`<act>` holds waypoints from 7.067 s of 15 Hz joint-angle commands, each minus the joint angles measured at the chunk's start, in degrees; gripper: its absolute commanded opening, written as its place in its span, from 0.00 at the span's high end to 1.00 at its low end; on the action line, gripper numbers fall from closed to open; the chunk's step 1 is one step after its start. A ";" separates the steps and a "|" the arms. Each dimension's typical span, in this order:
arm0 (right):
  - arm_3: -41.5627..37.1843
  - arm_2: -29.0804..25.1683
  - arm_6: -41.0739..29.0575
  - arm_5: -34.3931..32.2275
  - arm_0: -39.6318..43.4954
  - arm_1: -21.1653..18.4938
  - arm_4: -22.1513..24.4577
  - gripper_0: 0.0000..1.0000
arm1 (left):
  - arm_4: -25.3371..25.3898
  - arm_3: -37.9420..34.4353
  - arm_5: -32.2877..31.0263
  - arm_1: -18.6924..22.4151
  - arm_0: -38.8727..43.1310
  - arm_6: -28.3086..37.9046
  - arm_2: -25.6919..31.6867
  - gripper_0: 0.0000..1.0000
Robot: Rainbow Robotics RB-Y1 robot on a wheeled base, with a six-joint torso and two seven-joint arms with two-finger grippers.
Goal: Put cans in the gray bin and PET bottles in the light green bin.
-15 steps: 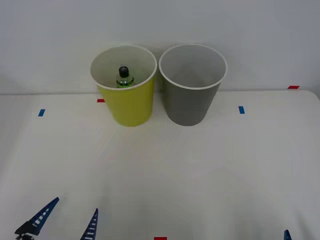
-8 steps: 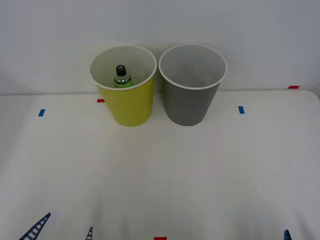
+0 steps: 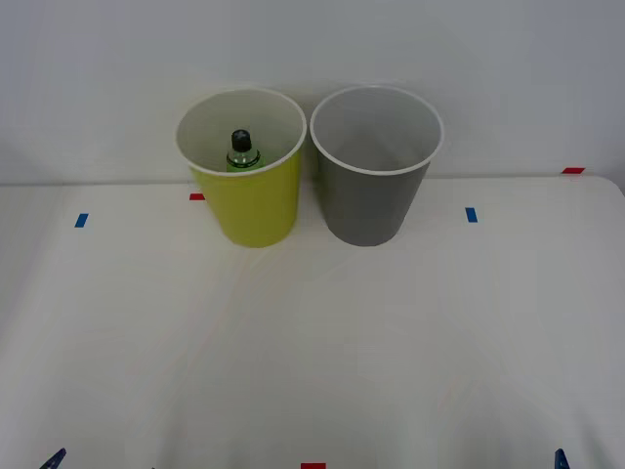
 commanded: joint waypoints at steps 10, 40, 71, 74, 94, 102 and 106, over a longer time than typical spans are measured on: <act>0.00 0.00 0.00 0.00 0.00 0.00 0.00 0.00 | 1.57 -2.20 -3.43 -0.44 4.49 2.07 -0.39 0.00; 0.00 0.00 0.00 0.00 0.00 0.00 0.00 0.00 | 1.57 -2.20 -3.43 -0.44 4.49 2.07 -0.39 0.00; 0.00 0.00 0.00 0.00 0.00 0.00 0.00 0.00 | 1.57 -2.20 -3.43 -0.44 4.49 2.07 -0.39 0.00; 0.00 0.00 0.00 0.00 0.00 0.00 0.00 0.00 | 1.57 -2.20 -3.43 -0.44 4.49 2.07 -0.39 0.00; 0.00 0.00 0.00 0.00 0.00 0.00 0.00 0.00 | 1.57 -2.20 -3.43 -0.44 4.49 2.07 -0.39 0.00; 0.00 0.00 0.00 0.00 0.00 0.00 0.00 0.00 | 1.57 -2.20 -3.43 -0.44 4.49 2.07 -0.39 0.00; 0.00 0.00 0.00 0.00 0.00 0.00 0.00 0.00 | 1.57 -2.20 -3.43 -0.44 4.49 2.07 -0.39 0.00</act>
